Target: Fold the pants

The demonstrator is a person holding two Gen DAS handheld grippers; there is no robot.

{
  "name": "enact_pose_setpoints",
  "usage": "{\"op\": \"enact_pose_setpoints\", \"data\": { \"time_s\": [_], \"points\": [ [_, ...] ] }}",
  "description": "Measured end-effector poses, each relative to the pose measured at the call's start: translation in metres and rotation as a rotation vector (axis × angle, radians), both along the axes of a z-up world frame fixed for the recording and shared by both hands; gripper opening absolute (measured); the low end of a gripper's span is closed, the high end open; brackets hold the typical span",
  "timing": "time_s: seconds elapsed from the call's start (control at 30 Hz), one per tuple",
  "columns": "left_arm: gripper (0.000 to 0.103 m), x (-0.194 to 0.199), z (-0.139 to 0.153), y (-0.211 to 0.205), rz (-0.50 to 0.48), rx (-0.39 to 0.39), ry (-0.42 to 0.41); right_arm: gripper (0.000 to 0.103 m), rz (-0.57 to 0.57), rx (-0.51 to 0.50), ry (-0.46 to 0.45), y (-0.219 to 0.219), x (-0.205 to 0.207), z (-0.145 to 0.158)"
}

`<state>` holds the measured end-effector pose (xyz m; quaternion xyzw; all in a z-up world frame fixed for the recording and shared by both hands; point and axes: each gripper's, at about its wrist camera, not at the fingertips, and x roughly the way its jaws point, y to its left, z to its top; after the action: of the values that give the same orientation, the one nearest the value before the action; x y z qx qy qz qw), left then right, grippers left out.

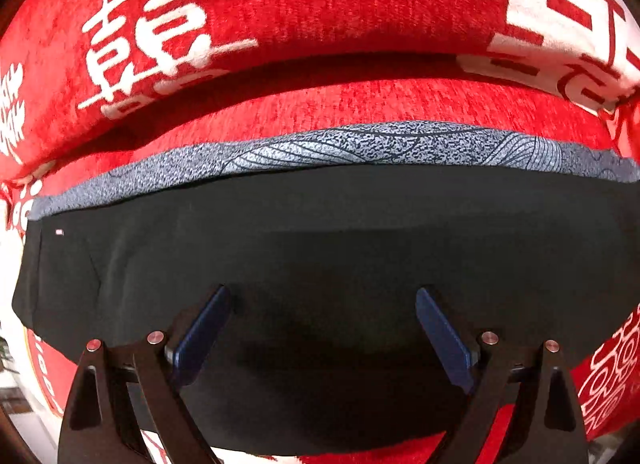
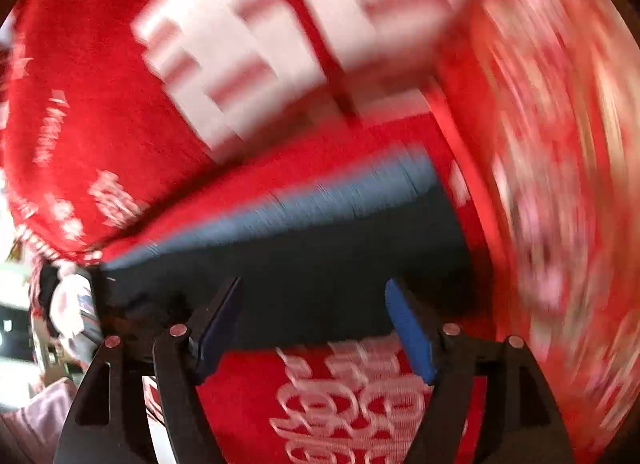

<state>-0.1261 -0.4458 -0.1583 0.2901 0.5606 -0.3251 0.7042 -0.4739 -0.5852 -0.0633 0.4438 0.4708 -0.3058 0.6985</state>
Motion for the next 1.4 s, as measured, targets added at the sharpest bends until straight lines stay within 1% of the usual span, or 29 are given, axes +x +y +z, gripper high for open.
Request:
{"op": "enact_pose_setpoints", "data": {
  "time_s": [0.03, 0.07, 0.1, 0.13, 0.17, 0.2, 0.23, 0.27, 0.33, 0.37, 0.4, 0.43, 0.47, 0.5, 0.53, 0.6, 0.63, 0.7, 0.73, 0.8, 0.83, 0.9, 0.97, 1.03, 1.1, 1.17, 1.23, 1.37, 1.4],
  "points": [
    [0.095, 0.000, 0.000, 0.002, 0.006, -0.005, 0.005, 0.071, -0.055, 0.040, 0.053, 0.004, -0.014, -0.021],
    [0.095, 0.000, -0.002, 0.004, 0.011, -0.008, 0.010, 0.060, -0.102, 0.078, 0.068, 0.004, -0.021, -0.035],
    [0.095, 0.000, -0.002, 0.004, 0.011, -0.010, 0.012, 0.055, -0.164, 0.124, 0.060, 0.002, -0.031, -0.050],
    [0.095, 0.000, -0.003, 0.006, 0.009, -0.012, 0.011, 0.046, -0.228, 0.154, 0.047, -0.002, -0.040, -0.063],
    [0.095, -0.001, -0.004, 0.006, 0.003, -0.010, 0.009, 0.024, -0.273, 0.158, 0.046, -0.005, -0.045, -0.071],
    [0.095, -0.002, -0.004, 0.008, 0.000, -0.006, 0.006, 0.016, -0.290, 0.145, 0.032, -0.009, -0.045, -0.072],
    [0.095, 0.000, -0.003, 0.008, 0.002, 0.010, -0.002, 0.011, -0.277, 0.134, 0.023, -0.014, -0.040, -0.069],
    [0.095, 0.000, 0.002, 0.008, 0.003, 0.018, -0.015, 0.010, -0.240, 0.089, 0.007, -0.016, -0.032, -0.059],
    [0.095, 0.003, 0.015, 0.010, 0.006, -0.003, -0.038, 0.010, -0.155, 0.009, -0.029, -0.020, -0.019, -0.040],
    [0.095, 0.004, 0.019, 0.010, 0.011, -0.008, -0.045, 0.011, -0.136, 0.018, -0.021, -0.022, -0.017, -0.040],
    [0.095, 0.006, 0.022, 0.009, 0.016, -0.013, -0.044, 0.014, -0.121, 0.055, 0.002, -0.023, -0.017, -0.046],
    [0.095, 0.009, 0.025, 0.008, 0.025, -0.019, -0.038, 0.015, -0.104, 0.107, 0.059, -0.025, -0.016, -0.058],
    [0.095, 0.012, 0.026, 0.006, 0.031, -0.018, -0.041, 0.023, -0.105, 0.147, 0.117, -0.028, -0.017, -0.066],
    [0.095, 0.014, 0.028, 0.004, 0.035, -0.013, -0.050, 0.027, -0.125, 0.166, 0.131, -0.024, -0.025, -0.067],
    [0.095, 0.017, 0.027, 0.002, 0.036, -0.011, -0.062, 0.033, -0.144, 0.152, 0.128, -0.020, -0.030, -0.061],
    [0.095, 0.020, 0.022, 0.002, 0.035, -0.003, -0.072, 0.033, -0.173, 0.061, 0.130, -0.009, -0.039, -0.039],
    [0.095, 0.018, 0.014, 0.002, 0.026, 0.022, -0.076, 0.033, -0.165, 0.006, 0.091, 0.000, -0.039, -0.023],
    [0.096, 0.015, -0.007, 0.003, 0.013, 0.084, -0.072, 0.033, -0.098, -0.045, 0.055, 0.004, -0.021, -0.009],
    [0.101, 0.015, -0.007, 0.009, 0.041, 0.045, -0.091, 0.033, -0.038, -0.070, 0.055, 0.006, -0.008, -0.008],
    [0.102, 0.016, -0.009, 0.014, 0.056, 0.039, -0.073, 0.033, 0.049, -0.087, 0.065, 0.005, 0.020, -0.019],
    [0.102, 0.017, -0.007, 0.016, 0.056, 0.040, -0.057, 0.039, 0.078, -0.059, 0.073, 0.000, 0.030, -0.033],
    [0.102, 0.020, -0.003, 0.023, 0.034, 0.090, -0.029, 0.042, 0.091, 0.024, 0.160, -0.010, 0.045, -0.074],
    [0.102, 0.024, 0.005, 0.038, 0.006, 0.127, -0.059, 0.042, 0.010, 0.010, 0.106, -0.008, 0.043, -0.064],
    [0.102, 0.036, 0.017, 0.062, 0.007, 0.124, -0.088, 0.042, -0.007, 0.081, -0.008, 0.005, 0.042, -0.054],
    [0.102, 0.053, 0.023, 0.087, 0.052, 0.135, -0.086, 0.043, 0.011, 0.173, -0.117, 0.029, 0.049, -0.050],
    [0.102, 0.079, 0.026, 0.116, 0.126, 0.154, -0.074, 0.042, 0.064, 0.265, -0.182, 0.061, 0.069, -0.054],
    [0.102, 0.106, 0.027, 0.143, 0.179, 0.172, -0.086, 0.043, 0.123, 0.337, -0.239, 0.101, 0.101, -0.064],
    [0.102, 0.156, 0.030, 0.184, 0.188, 0.188, -0.172, 0.043, 0.183, 0.475, -0.339, 0.183, 0.171, -0.090],
    [0.102, 0.153, 0.030, 0.193, 0.184, 0.191, -0.188, 0.042, 0.186, 0.495, -0.354, 0.199, 0.181, -0.093]
  ]
}}
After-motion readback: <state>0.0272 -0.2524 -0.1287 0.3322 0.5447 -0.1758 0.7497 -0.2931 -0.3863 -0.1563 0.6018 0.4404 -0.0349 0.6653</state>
